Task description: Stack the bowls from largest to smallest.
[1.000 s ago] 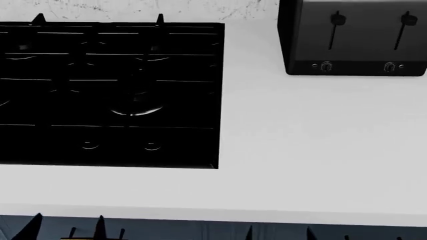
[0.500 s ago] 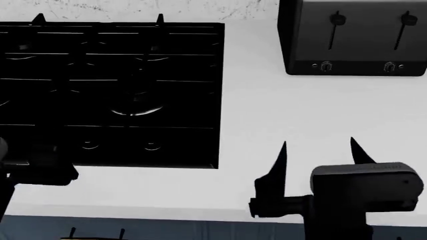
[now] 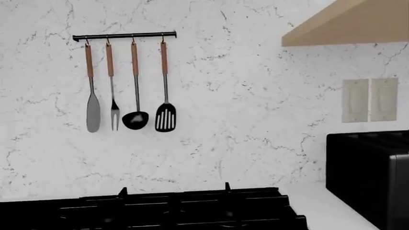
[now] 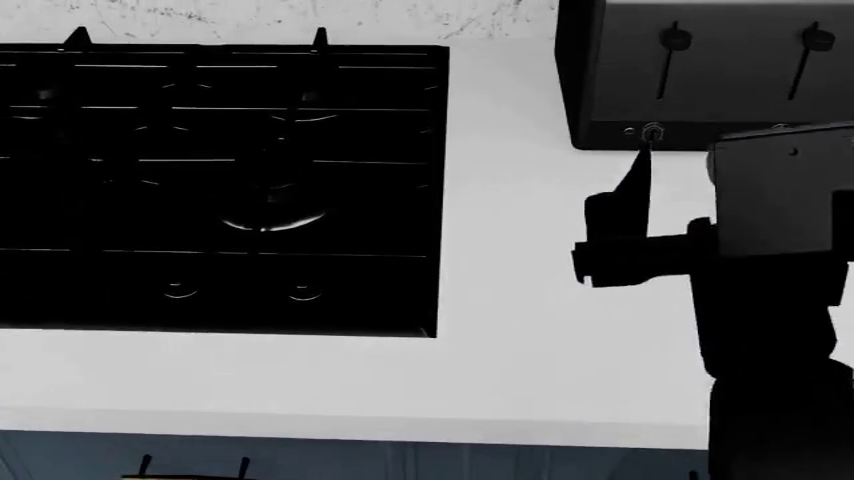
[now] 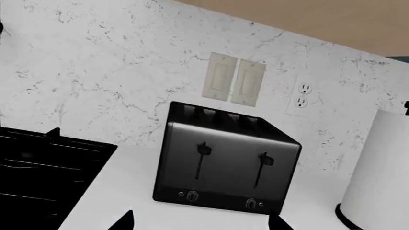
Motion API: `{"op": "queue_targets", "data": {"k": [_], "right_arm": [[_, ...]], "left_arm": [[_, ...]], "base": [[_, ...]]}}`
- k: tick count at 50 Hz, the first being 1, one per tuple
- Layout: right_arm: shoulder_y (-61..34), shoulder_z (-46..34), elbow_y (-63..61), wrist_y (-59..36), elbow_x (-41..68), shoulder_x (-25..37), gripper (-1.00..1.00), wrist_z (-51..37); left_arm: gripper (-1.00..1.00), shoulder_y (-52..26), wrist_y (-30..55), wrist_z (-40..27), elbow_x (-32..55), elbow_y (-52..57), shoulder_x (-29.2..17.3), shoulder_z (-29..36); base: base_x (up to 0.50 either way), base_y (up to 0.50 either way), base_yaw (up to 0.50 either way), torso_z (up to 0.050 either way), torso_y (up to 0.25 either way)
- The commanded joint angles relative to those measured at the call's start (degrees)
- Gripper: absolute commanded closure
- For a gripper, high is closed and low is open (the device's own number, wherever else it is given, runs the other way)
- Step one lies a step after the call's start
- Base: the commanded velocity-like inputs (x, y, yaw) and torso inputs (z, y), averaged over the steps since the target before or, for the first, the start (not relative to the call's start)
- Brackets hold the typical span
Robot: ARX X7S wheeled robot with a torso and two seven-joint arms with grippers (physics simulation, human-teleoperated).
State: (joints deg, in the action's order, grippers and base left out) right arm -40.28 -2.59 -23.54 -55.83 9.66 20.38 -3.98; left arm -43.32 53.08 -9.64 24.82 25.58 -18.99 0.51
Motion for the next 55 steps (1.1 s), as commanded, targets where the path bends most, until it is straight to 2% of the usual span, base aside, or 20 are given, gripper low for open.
{"op": "queue_targets", "data": {"k": [1, 5, 16, 55], "right_arm": [[-9.34, 0.34, 4.32, -3.76, 0.86, 1.33, -1.00, 1.42], [-10.77, -0.23, 4.58, -4.28, 0.96, 1.20, -1.00, 1.53], [-9.18, -0.77, 3.14, -4.79, 1.13, 1.86, -1.00, 1.69], [-7.02, -1.55, 2.00, -4.17, 1.59, 2.49, -1.00, 1.66]], "left_arm": [[-1.00, -5.73, 1.04, 1.89, 0.25, -3.45, -1.80, 1.11], [-1.00, -6.86, 5.31, 1.07, 2.92, -2.15, -0.93, -0.92], [-1.00, -6.87, 6.44, 0.09, 3.36, -1.28, -0.79, -1.16], [-1.00, -6.18, 8.70, -1.22, 6.13, 1.08, -0.56, -2.94]], "base": [[0.00, 0.00, 0.00, 0.000, 0.000], [0.00, 0.00, 0.00, 0.000, 0.000], [0.00, 0.05, 0.00, 0.000, 0.000], [0.00, 0.50, 0.00, 0.000, 0.000]]}}
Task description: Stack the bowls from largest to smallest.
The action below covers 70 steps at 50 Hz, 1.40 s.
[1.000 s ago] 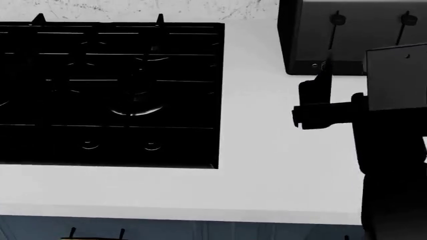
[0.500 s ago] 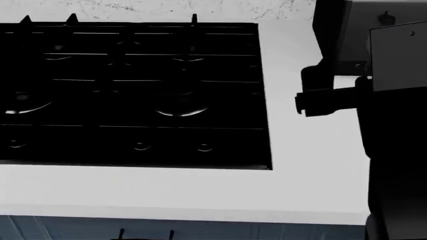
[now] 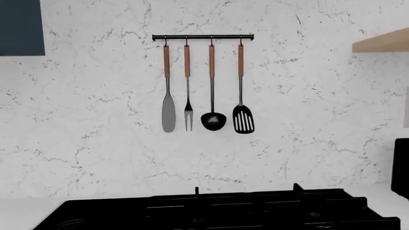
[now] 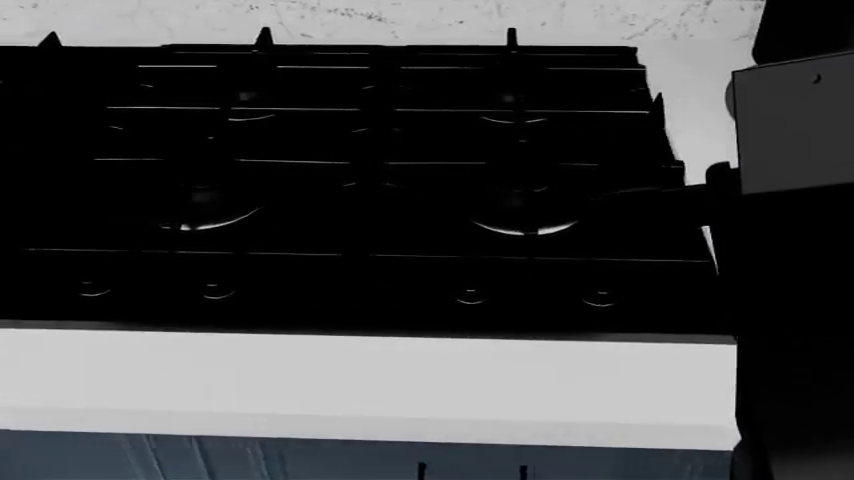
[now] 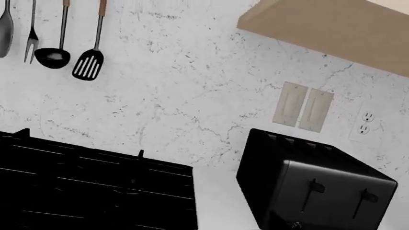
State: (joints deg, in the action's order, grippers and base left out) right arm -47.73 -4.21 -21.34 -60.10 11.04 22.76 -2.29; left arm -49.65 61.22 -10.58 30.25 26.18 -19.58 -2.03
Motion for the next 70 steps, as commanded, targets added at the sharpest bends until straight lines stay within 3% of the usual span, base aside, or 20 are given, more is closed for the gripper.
{"op": "queue_targets", "data": {"k": [1, 70], "right_arm": [[0.34, -0.13, -0.15, 0.01, 0.19, 0.11, -1.00, -0.03], [1.62, -0.13, -1.40, -0.96, 1.61, 0.47, -1.00, -0.48]], "left_arm": [[-1.00, 0.16, 0.59, -0.32, 0.73, 0.58, -0.05, -0.41], [-1.00, 0.26, 1.87, -1.82, 3.46, 1.76, -0.73, -1.24]], "base": [[0.00, 0.50, 0.00, 0.000, 0.000], [0.00, 0.50, 0.00, 0.000, 0.000]]}}
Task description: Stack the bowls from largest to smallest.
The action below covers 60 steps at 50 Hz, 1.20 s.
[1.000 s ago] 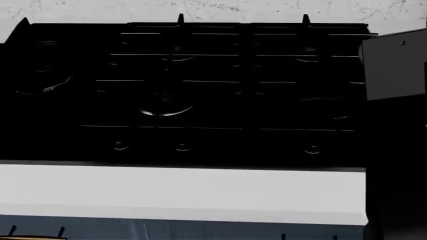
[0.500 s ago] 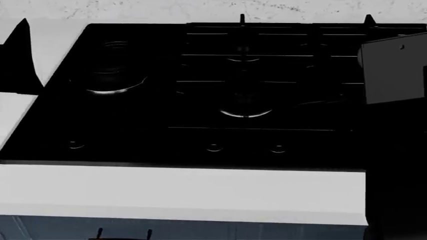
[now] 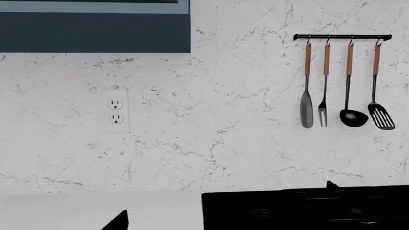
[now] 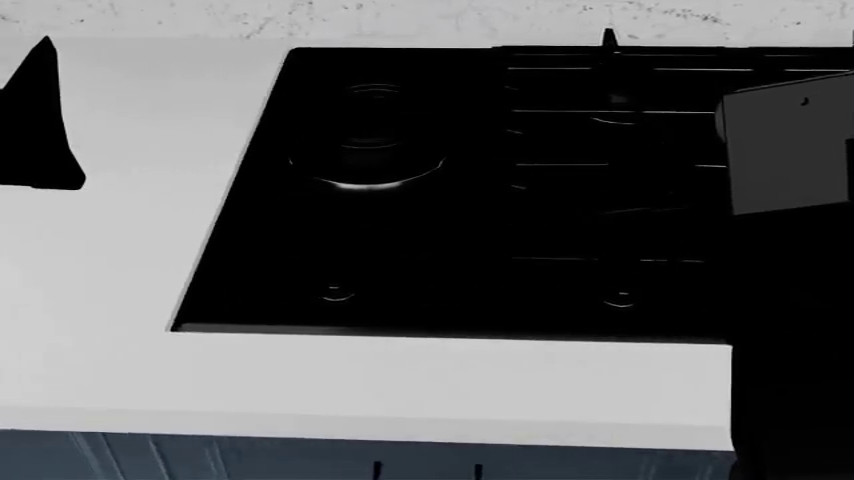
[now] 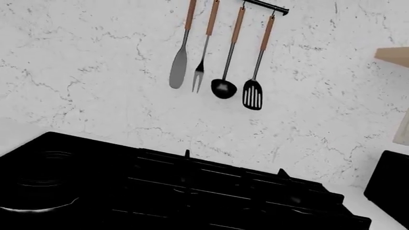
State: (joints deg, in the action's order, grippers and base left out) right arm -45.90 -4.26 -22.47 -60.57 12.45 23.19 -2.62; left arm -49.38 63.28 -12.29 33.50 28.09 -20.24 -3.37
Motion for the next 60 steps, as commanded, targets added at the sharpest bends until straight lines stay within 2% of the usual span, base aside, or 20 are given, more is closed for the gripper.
{"op": "queue_targets", "data": {"k": [1, 60], "right_arm": [[-0.15, -0.12, -0.30, -0.51, 0.21, 0.08, -1.00, -0.14], [1.13, -0.22, -0.08, 0.05, 0.94, 0.25, -1.00, -0.80]], "left_arm": [[-1.00, 0.00, -0.27, -0.10, 0.18, -0.18, -0.11, 0.15], [-1.00, 0.70, -1.31, -0.74, 1.43, -0.46, -0.89, 0.14]], "base": [[0.00, 0.50, 0.00, 0.000, 0.000], [0.00, 0.50, 0.00, 0.000, 0.000]]}}
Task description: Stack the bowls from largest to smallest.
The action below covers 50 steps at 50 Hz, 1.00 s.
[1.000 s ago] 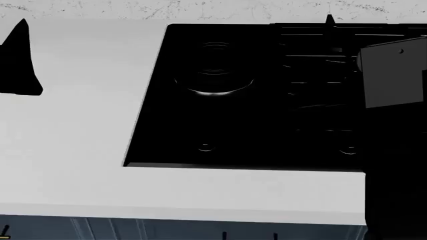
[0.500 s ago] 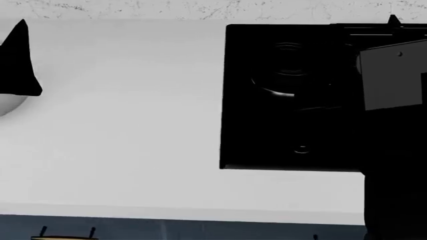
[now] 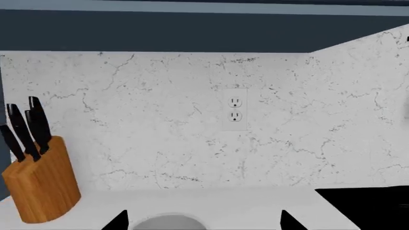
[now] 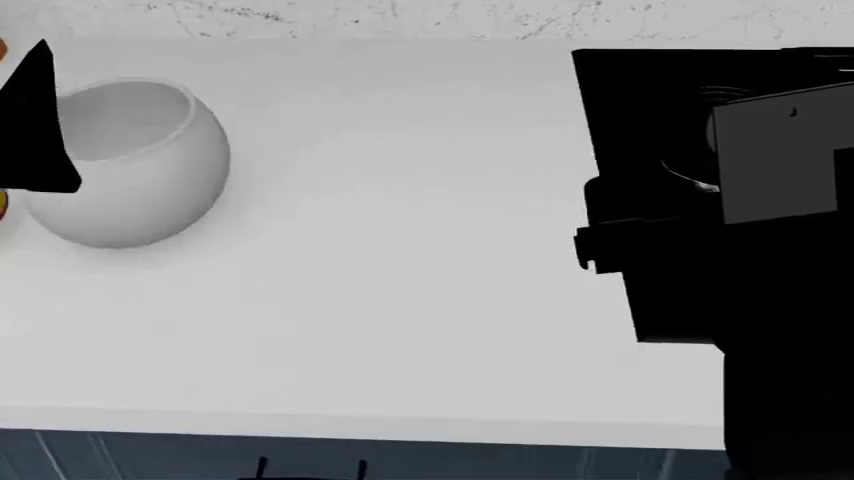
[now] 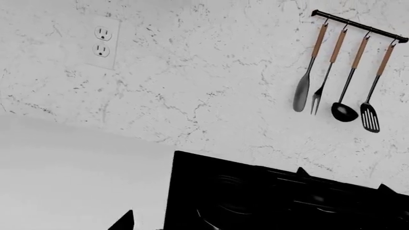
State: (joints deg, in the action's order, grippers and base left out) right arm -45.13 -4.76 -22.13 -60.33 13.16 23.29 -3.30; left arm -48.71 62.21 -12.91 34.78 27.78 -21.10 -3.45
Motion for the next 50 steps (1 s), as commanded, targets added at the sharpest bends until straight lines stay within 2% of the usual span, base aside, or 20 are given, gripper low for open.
{"op": "queue_targets", "data": {"k": [1, 28, 50], "right_arm": [[0.82, 0.44, -0.32, 0.24, 0.21, 0.21, -1.00, -0.13], [0.63, -0.08, -0.06, 0.18, 0.46, 0.25, -1.00, -0.40], [1.95, 1.14, -0.62, 0.75, 0.89, 0.42, -1.00, -0.90]], "left_arm": [[-1.00, 0.06, -0.30, -0.11, 0.12, -0.16, -0.06, 0.29], [-1.00, -0.27, 2.46, -2.17, 2.10, 2.11, 0.21, -0.46], [-1.00, 0.08, 1.25, -2.10, 1.99, 1.17, -0.05, 0.31]], "base": [[0.00, 0.50, 0.00, 0.000, 0.000], [0.00, 0.50, 0.00, 0.000, 0.000], [0.00, 0.50, 0.00, 0.000, 0.000]]}}
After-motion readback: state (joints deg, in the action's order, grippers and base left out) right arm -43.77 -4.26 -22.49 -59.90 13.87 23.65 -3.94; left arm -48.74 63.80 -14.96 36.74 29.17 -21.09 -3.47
